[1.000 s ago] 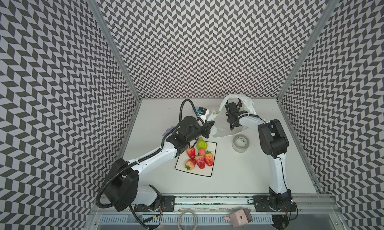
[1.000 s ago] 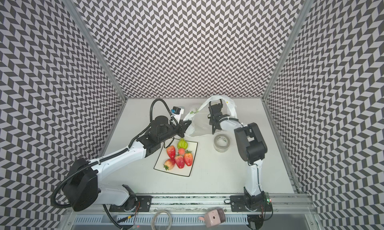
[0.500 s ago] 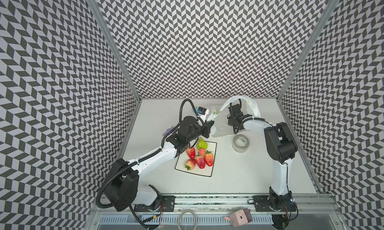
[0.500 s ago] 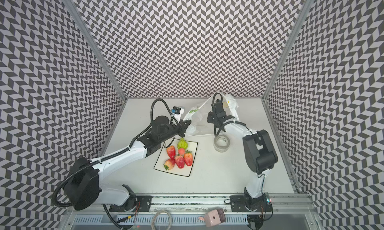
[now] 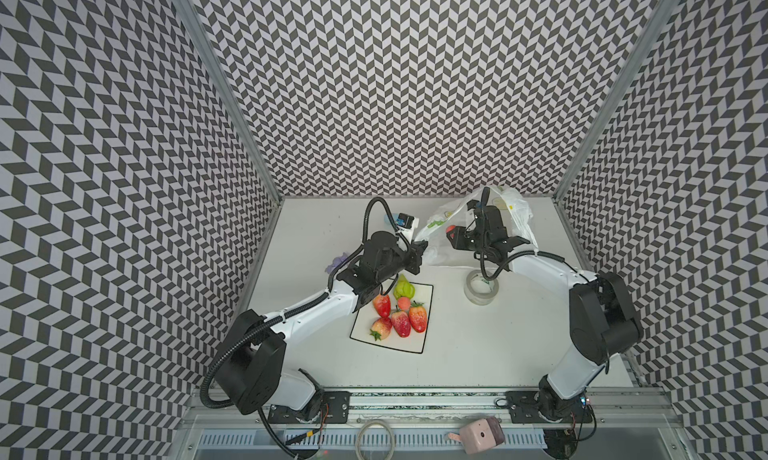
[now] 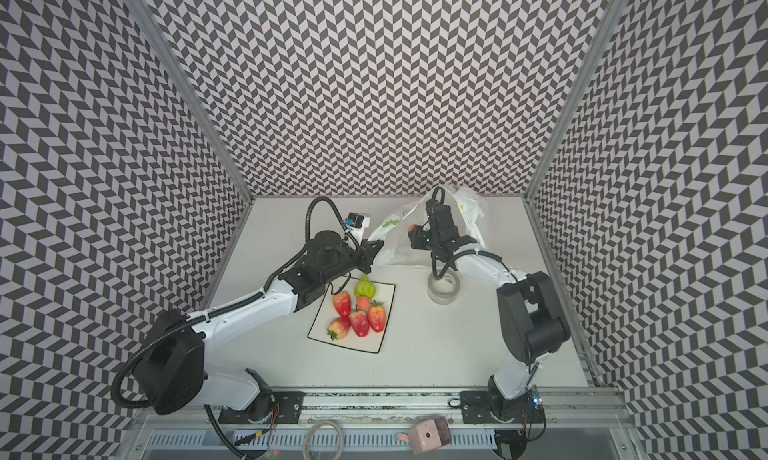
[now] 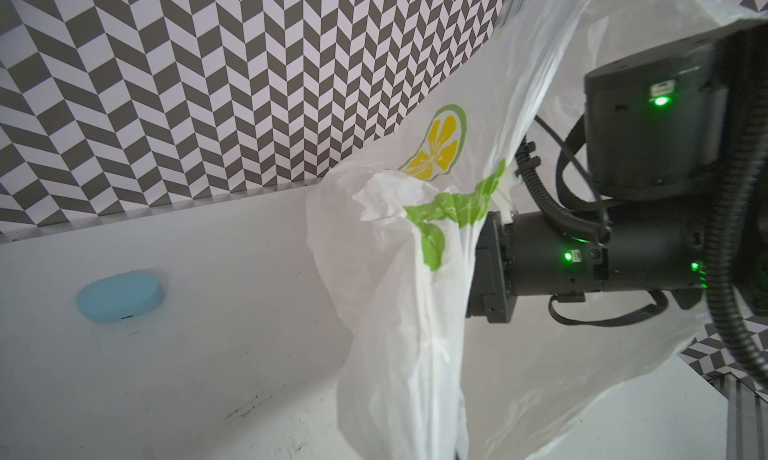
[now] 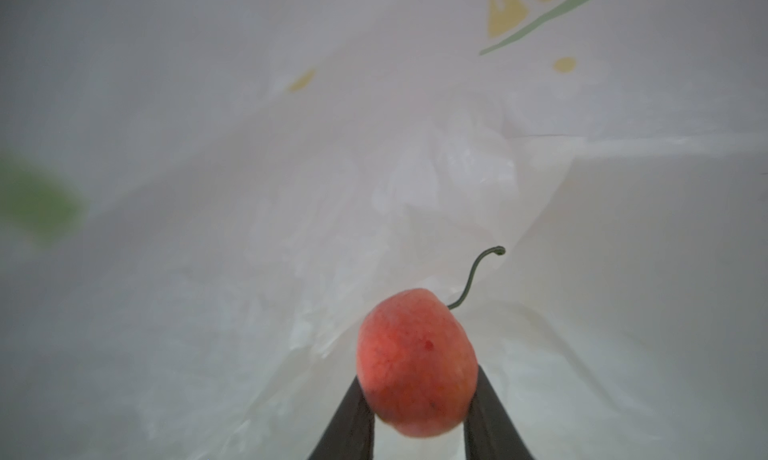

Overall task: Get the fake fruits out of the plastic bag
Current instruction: 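Lift the red cherry up and out of the bag opening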

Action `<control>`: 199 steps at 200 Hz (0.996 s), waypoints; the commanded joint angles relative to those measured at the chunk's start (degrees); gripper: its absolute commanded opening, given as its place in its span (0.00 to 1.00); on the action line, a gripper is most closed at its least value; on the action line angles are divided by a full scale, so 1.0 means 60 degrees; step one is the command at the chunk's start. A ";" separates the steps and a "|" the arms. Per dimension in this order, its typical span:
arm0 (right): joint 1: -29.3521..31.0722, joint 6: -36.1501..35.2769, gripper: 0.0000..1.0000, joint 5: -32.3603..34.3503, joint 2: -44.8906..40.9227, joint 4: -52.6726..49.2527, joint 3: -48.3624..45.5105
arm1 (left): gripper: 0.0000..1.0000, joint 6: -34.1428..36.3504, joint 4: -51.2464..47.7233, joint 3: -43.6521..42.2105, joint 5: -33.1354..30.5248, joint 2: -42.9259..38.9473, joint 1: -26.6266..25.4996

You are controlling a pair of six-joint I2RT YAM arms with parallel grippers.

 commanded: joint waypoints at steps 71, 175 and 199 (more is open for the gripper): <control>0.0228 0.1120 0.32 -0.1200 -0.0199 0.2110 -0.1240 | 0.00 -0.0410 0.0207 0.0981 -0.0187 0.0605 0.0101; 0.1211 -0.2485 0.32 0.0261 -0.0900 0.2510 -0.2511 | 0.00 -0.0758 -0.0445 0.1895 -0.0056 0.1087 0.0448; 0.1217 -0.3364 0.33 0.0295 -0.1608 0.1720 -0.2335 | 0.00 -0.1058 -0.0383 0.1724 0.0272 0.1277 0.0663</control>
